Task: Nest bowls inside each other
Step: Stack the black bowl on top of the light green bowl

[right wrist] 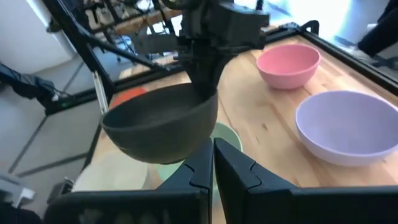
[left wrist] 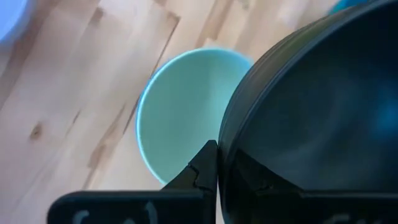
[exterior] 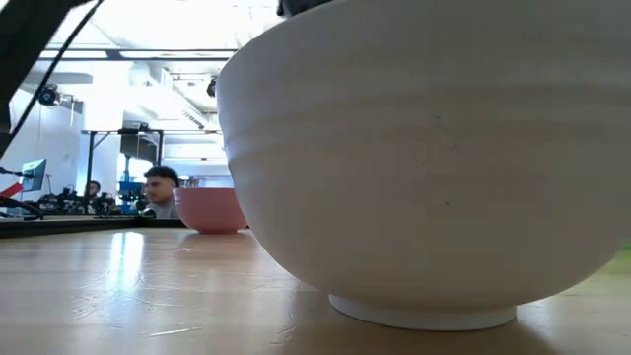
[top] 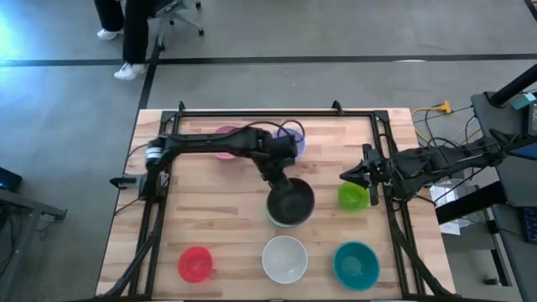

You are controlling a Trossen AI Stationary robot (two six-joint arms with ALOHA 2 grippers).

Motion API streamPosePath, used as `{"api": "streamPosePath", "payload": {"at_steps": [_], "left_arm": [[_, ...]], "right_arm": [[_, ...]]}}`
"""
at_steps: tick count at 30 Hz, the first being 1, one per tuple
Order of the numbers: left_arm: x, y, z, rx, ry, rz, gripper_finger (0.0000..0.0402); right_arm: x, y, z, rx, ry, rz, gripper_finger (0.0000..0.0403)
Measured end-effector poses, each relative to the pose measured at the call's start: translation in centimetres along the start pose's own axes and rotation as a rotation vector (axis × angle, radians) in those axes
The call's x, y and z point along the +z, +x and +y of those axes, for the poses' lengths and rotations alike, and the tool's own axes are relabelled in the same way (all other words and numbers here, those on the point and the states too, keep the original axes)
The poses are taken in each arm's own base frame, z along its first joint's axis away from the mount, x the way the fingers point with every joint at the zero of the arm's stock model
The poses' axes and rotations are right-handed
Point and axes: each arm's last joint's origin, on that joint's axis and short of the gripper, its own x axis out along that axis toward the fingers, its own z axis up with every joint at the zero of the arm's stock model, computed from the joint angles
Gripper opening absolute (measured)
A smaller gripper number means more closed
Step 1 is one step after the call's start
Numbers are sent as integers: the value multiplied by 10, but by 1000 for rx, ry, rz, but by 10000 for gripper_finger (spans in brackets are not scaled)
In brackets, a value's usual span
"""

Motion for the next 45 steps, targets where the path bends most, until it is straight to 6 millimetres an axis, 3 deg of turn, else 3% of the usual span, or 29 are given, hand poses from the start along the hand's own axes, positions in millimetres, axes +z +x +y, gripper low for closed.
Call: {"api": "streamPosePath", "payload": {"at_steps": [5,9,18,30,45], "left_arm": [[6,27,9,68,-23,115,0],[9,38,14,108,-14,148,0],[10,42,26,204,-17,123,0],[12,43,25,187,-14,112,0],[6,61,32,161,-20,145,0]], "right_arm": [[-5,3,-1,-4,-3,24,9],[-6,5,-1,-5,0,33,8],[-7,10,0,-13,-11,53,9],[-8,11,0,-15,-16,59,9],[-8,11,0,-21,-19,55,8]]}}
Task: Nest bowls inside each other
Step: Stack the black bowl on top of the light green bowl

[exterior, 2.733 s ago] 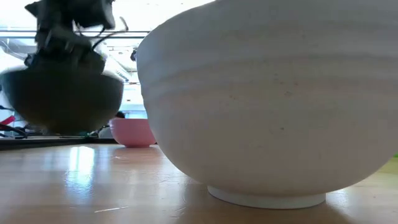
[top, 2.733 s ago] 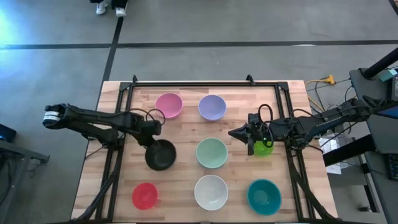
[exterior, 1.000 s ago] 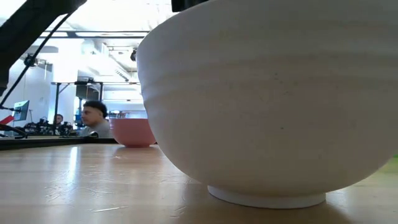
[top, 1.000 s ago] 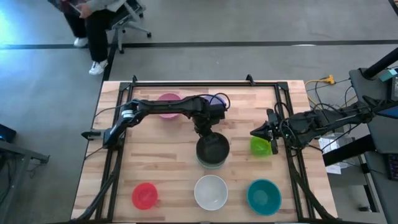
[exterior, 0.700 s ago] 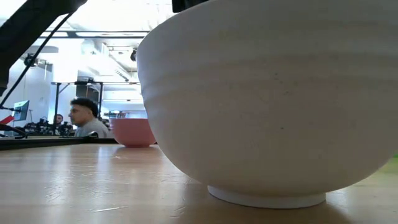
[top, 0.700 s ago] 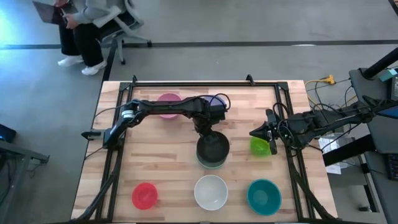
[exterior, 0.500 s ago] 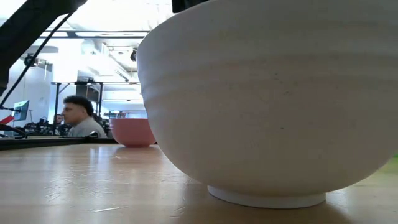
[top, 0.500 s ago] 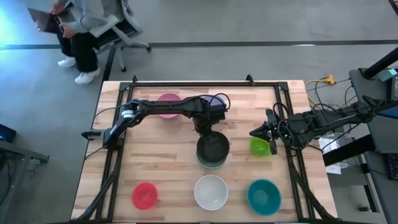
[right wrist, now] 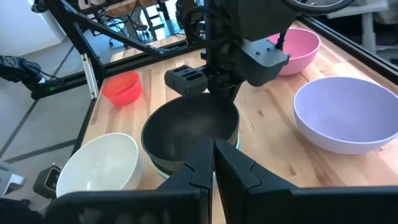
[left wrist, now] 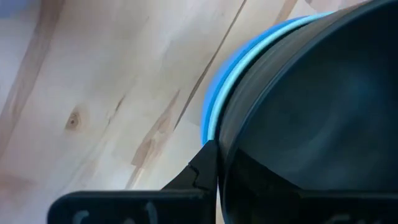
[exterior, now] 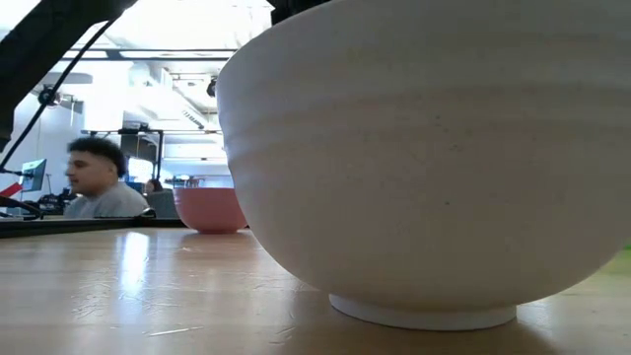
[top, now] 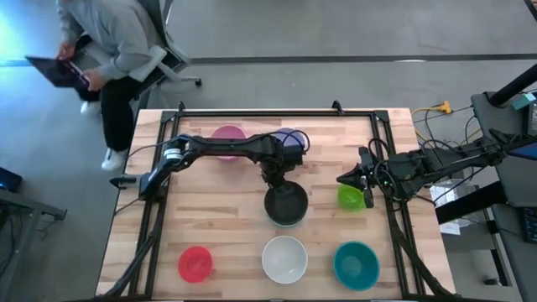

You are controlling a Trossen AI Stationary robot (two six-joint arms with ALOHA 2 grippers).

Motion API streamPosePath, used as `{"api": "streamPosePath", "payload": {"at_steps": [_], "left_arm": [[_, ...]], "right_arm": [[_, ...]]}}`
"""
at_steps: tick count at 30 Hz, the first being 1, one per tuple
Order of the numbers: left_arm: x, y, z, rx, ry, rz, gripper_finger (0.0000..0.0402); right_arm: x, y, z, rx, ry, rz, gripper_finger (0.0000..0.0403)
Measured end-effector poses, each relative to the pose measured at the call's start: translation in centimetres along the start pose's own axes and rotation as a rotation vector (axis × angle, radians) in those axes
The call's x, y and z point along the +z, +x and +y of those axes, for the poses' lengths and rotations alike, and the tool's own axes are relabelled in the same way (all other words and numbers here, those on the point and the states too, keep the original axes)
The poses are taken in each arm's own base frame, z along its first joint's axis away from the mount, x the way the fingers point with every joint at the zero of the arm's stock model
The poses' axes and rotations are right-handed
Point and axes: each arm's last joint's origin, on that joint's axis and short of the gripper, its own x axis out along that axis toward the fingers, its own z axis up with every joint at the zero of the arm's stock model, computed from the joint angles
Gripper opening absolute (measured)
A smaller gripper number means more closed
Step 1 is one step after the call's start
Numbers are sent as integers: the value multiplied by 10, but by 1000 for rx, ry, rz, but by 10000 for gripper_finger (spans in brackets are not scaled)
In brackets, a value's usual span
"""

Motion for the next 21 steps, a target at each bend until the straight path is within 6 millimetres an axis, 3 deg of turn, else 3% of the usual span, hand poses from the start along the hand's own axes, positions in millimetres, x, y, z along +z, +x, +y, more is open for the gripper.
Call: {"api": "streamPosePath", "payload": {"at_steps": [11,16,21], "left_arm": [[-6,16,-7,-24,37,9,6],[-8,16,-7,-21,51,18,46],[-9,2,-6,-21,49,2,109]], "right_arm": [[0,0,0,0,5,-3,9],[0,0,0,0,9,-3,9],[1,0,0,1,16,-7,9]]}}
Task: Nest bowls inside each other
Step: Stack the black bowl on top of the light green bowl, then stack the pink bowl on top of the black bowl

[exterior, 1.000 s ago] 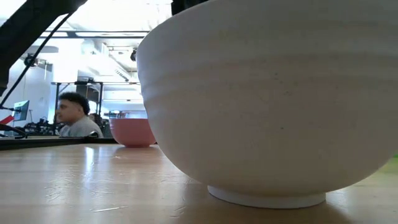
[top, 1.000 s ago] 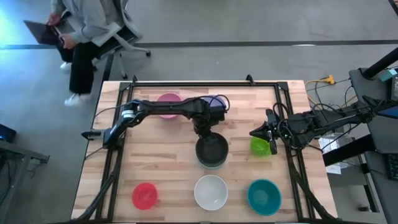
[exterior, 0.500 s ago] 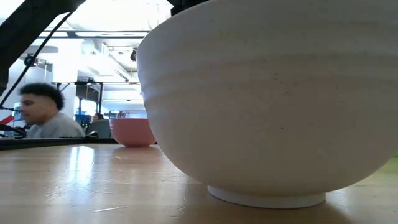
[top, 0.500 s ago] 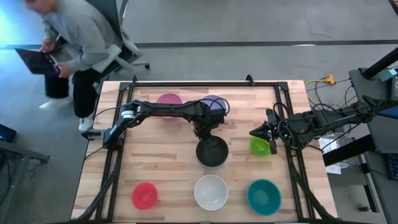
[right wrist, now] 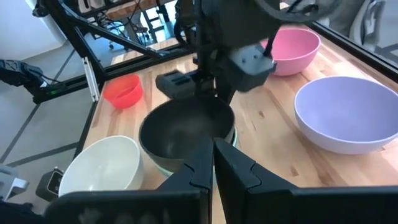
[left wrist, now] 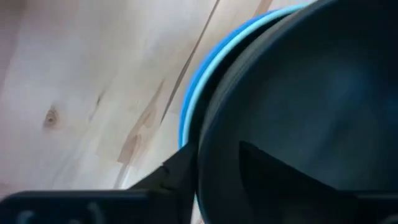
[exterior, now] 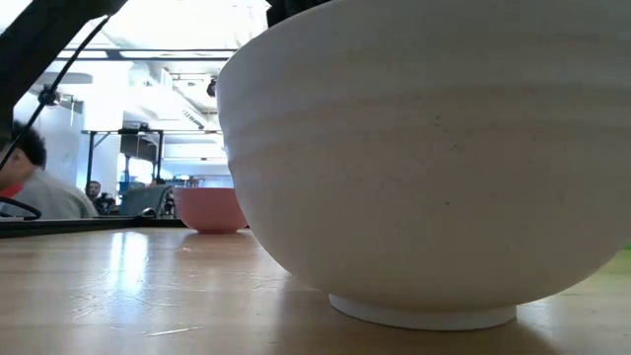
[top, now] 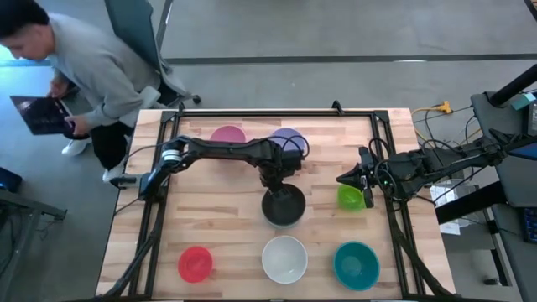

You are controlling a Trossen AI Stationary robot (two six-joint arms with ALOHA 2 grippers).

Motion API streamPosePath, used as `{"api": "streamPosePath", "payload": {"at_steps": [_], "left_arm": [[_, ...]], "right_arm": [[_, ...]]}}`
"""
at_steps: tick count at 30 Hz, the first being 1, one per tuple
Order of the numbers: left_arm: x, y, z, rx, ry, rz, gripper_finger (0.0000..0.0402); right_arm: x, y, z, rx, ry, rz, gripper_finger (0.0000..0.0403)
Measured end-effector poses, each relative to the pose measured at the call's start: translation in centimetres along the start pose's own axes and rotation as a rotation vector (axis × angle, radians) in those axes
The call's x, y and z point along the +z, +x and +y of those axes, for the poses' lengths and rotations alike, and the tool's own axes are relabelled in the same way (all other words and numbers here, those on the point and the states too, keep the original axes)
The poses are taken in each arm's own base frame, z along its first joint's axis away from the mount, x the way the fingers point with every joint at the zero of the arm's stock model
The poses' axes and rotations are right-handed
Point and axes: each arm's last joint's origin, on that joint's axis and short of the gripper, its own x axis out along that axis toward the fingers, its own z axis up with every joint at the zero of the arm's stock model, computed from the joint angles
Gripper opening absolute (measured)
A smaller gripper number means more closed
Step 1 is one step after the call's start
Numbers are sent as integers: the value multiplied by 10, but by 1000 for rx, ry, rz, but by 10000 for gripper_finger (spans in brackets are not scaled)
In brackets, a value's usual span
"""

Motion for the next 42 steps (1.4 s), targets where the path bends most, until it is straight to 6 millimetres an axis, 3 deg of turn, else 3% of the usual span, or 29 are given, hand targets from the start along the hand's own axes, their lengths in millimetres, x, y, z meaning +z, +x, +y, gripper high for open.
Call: {"api": "streamPosePath", "payload": {"at_steps": [7,12,16,19,24,31,37,42], "left_arm": [[-6,-34,-2,26,3,-100,177],[-16,-61,-2,91,34,-188,184],[-34,-72,9,255,29,-193,184],[-55,-75,24,328,12,-182,184],[-94,-60,61,344,-83,-173,184],[-131,-59,99,322,-270,-301,184],[-133,-67,111,380,-233,-354,184],[-117,-53,130,305,-245,-287,184]], "right_arm": [[2,5,3,20,20,-41,9],[-8,27,7,86,35,-34,9],[-13,42,9,105,84,-38,9],[-15,51,12,114,101,-32,9],[-16,60,14,117,108,-33,9],[-16,62,15,116,100,-36,9],[-16,62,15,116,94,-38,9],[-15,62,14,108,91,-43,9]]}}
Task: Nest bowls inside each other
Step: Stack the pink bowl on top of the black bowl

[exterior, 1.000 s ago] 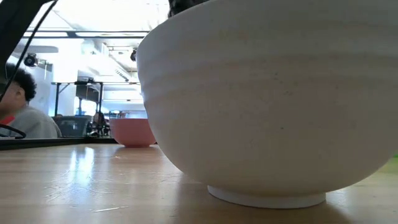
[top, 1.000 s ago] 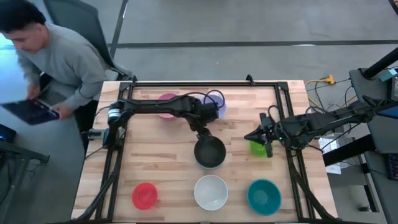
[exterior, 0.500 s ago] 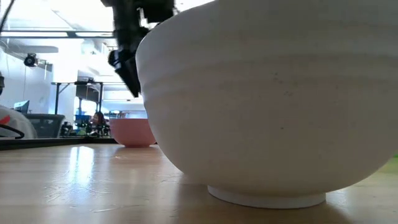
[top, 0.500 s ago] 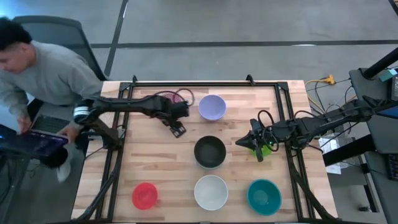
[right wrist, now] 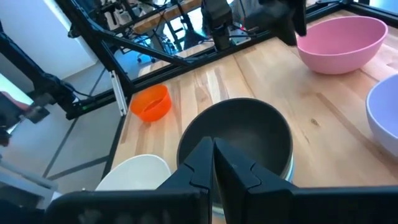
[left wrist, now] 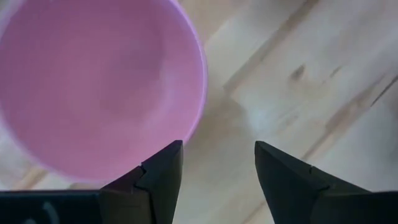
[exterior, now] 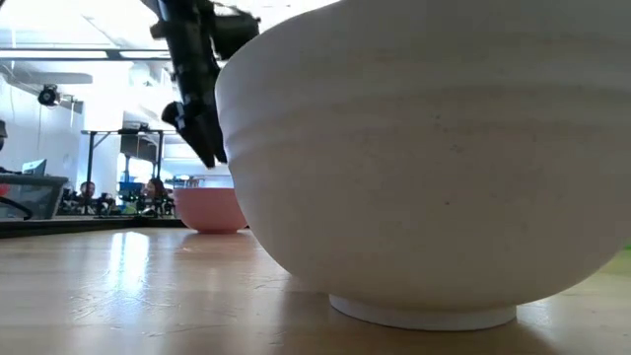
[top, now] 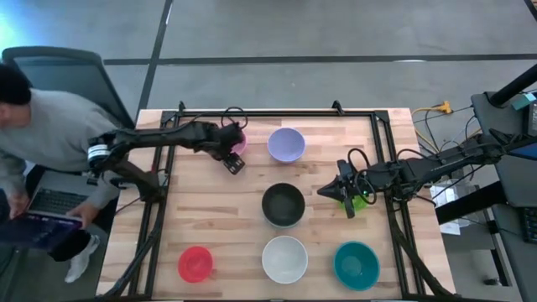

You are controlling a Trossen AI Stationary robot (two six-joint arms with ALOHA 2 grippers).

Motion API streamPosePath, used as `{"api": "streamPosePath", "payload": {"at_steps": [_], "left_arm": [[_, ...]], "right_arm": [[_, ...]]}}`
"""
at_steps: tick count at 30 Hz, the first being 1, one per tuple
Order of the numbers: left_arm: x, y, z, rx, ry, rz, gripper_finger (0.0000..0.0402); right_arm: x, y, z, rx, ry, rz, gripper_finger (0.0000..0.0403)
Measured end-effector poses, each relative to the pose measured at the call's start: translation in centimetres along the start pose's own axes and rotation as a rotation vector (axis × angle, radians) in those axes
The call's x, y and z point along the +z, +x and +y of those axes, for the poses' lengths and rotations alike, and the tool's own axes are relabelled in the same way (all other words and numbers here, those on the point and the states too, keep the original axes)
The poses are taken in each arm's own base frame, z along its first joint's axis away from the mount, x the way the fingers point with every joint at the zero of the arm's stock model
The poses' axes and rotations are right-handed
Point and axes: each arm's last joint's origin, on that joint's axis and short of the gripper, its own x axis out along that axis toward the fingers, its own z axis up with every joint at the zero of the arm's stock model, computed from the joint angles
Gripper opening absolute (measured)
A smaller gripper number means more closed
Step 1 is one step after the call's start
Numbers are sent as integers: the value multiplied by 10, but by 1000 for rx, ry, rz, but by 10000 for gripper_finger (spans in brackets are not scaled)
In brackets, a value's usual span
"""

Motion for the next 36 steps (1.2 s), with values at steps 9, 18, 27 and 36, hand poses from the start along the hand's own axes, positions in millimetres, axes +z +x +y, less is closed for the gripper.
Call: {"api": "streamPosePath", "payload": {"at_steps": [9,18,27,36], "left_arm": [[22,36,16,11,17,111,184],[23,60,15,-69,39,224,100],[17,13,6,-174,24,111,11],[-14,-85,-41,-461,177,-251,1]], "right_arm": [[0,0,0,0,10,-2,9],[0,0,0,0,20,-2,9],[0,0,0,-1,20,-1,9],[0,0,-1,-6,-28,3,9]]}}
